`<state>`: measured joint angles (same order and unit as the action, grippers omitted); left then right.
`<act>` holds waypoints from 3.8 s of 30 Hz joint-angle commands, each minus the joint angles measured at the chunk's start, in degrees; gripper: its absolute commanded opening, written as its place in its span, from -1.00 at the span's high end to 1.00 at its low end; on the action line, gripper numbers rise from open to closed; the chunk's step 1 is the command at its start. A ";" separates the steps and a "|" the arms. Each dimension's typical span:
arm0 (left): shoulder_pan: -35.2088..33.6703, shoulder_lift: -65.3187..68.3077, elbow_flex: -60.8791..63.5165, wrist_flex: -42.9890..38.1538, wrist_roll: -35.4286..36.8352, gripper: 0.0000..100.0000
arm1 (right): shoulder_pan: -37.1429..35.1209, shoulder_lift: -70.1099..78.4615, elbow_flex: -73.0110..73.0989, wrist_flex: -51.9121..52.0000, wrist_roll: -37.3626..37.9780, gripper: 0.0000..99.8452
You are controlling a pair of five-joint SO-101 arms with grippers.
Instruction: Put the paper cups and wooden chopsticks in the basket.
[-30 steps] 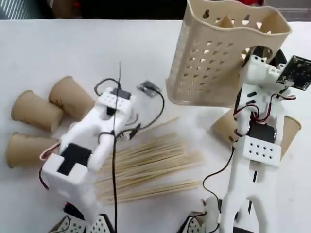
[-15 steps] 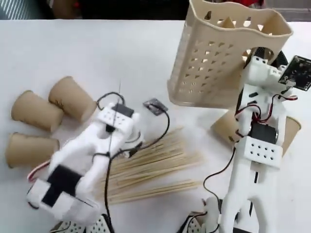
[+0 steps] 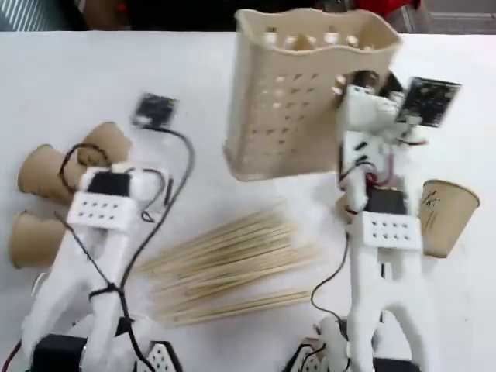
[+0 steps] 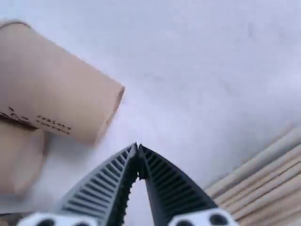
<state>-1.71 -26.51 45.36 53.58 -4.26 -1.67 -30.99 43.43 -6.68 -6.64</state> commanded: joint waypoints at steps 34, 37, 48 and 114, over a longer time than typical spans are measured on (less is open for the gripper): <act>-1.36 -6.90 9.14 -11.87 2.99 0.94 | -9.10 38.29 12.57 -56.75 13.45 0.61; -1.27 -6.90 9.14 -11.87 2.99 0.94 | -9.10 33.36 17.85 -56.66 13.45 0.72; -1.27 -6.81 9.23 -13.01 2.90 0.94 | -10.42 27.03 28.48 -49.36 13.54 0.84; 11.38 -20.79 7.82 -28.75 4.22 0.95 | -9.19 -17.71 51.25 -33.63 19.16 0.96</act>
<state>11.82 -46.37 56.70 24.75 -0.92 -10.29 -39.78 93.19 -41.67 12.09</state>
